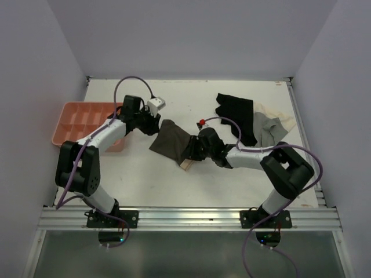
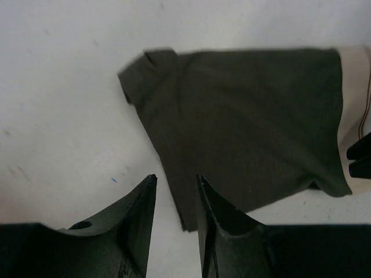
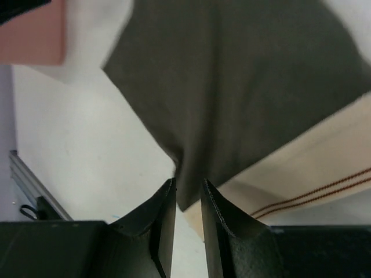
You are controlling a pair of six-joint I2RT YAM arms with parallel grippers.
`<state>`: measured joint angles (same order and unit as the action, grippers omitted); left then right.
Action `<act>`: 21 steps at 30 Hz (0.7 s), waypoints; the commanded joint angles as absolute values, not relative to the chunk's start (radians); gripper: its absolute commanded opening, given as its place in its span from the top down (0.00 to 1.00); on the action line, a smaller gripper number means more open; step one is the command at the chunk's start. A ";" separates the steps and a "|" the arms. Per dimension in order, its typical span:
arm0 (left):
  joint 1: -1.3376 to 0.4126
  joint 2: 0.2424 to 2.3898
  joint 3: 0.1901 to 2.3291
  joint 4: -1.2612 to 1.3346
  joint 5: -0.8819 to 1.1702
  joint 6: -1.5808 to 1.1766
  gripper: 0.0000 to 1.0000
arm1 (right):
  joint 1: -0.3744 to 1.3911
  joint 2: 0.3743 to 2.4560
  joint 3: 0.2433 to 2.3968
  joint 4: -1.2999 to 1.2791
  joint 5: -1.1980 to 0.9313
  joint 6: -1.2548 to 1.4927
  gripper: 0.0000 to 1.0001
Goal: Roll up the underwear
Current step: Fold the underwear
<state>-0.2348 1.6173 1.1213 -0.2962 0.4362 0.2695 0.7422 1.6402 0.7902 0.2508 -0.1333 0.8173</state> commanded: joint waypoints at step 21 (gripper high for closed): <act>-0.285 1.692 0.905 -0.241 0.178 0.216 0.71 | 0.785 1.776 0.738 0.176 -0.146 0.766 0.75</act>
